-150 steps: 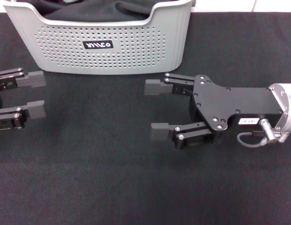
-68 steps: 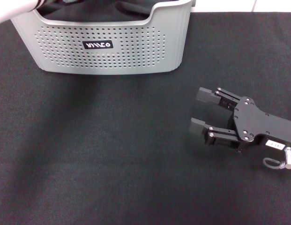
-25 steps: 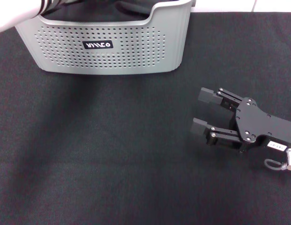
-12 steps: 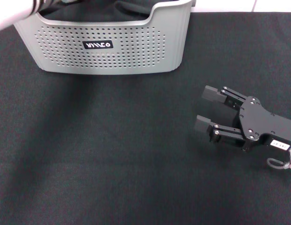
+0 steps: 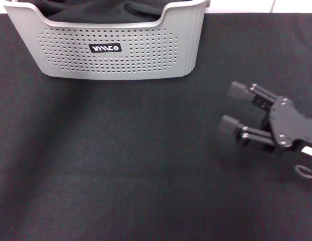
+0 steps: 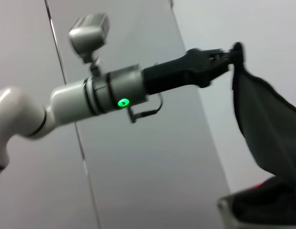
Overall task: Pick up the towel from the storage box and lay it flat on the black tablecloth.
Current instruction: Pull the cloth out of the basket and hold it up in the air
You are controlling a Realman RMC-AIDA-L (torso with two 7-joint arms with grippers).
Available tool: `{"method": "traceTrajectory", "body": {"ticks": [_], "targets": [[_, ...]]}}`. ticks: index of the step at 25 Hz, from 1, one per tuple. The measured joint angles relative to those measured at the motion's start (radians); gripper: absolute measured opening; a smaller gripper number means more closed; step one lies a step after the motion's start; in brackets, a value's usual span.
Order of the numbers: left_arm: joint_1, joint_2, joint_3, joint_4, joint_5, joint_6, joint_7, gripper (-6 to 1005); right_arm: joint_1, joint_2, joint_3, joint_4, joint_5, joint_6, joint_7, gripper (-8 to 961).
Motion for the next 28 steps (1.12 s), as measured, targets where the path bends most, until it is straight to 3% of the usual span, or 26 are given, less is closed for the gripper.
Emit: {"method": "traceTrajectory", "body": {"ticks": [2,5,7,11,13,18,28], "targets": [[0.005,0.000,-0.036,0.005,-0.125,0.005,0.056,39,-0.017,0.000,0.035,0.008,0.000,-0.040,-0.013,864],[0.038,0.002,-0.117,0.003,-0.425,0.031,0.195,38,-0.025,0.000,0.085,0.035,0.000,-0.109,-0.042,864],[0.068,0.002,-0.220,-0.002,-0.673,0.127,0.312,38,-0.021,0.003,0.113,0.048,0.001,-0.141,-0.061,864],[0.079,-0.001,-0.357,-0.028,-0.892,0.307,0.395,36,-0.018,0.006,0.142,0.044,0.002,-0.154,-0.075,864],[0.076,-0.001,-0.408,-0.060,-0.946,0.378,0.416,36,-0.016,0.005,0.149,0.043,0.002,-0.156,-0.075,863],[0.085,-0.003,-0.443,-0.137,-1.013,0.462,0.497,35,0.015,0.005,0.149,0.044,-0.006,-0.118,-0.090,863],[0.092,-0.004,-0.446,-0.163,-1.044,0.483,0.529,35,0.107,0.018,0.074,0.009,-0.010,0.077,-0.242,863]]}}
